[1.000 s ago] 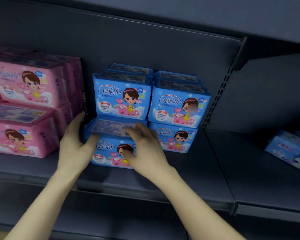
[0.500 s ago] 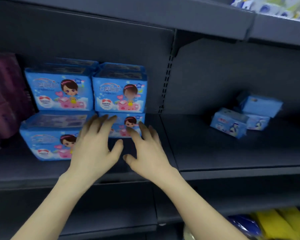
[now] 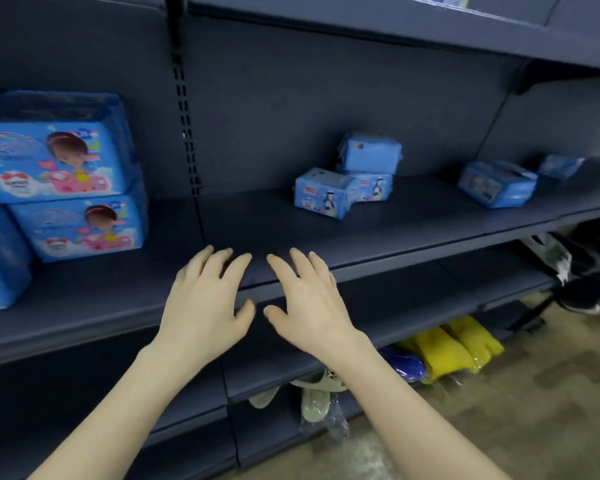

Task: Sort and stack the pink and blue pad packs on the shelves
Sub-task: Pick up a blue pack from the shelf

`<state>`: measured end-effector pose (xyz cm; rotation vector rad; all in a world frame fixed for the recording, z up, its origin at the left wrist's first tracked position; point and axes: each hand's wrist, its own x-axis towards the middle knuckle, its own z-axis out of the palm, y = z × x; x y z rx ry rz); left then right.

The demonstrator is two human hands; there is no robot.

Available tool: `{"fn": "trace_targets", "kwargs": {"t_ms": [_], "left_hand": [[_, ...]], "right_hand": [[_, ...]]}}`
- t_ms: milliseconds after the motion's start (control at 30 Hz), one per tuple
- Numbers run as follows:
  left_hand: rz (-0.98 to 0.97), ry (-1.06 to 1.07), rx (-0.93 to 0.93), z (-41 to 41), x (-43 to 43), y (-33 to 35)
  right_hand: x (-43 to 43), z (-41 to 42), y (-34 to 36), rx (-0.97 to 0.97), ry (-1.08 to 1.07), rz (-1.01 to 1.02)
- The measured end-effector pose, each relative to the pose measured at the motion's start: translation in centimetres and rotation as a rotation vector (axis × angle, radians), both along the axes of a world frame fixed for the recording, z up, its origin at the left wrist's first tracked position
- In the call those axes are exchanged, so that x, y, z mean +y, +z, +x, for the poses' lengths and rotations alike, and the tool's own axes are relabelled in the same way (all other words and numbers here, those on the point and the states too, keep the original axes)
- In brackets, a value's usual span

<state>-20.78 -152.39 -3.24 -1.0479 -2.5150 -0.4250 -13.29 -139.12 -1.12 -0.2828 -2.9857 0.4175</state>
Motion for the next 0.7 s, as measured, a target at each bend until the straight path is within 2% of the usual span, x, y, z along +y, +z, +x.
{"fn": "trace_targets", "kwargs": {"t_ms": [267, 700], "left_hand": [[-0.152, -0.065, 0.066, 5.0, 8.0, -0.4], [-0.182, -0.287, 0.146, 9.6, 19.0, 0.5]], "right_hand": [[6.4, 6.5, -0.2, 0.003, -0.121, 0.052], [14.6, 13.5, 0.2, 0.034, -0.356, 0.067]]}}
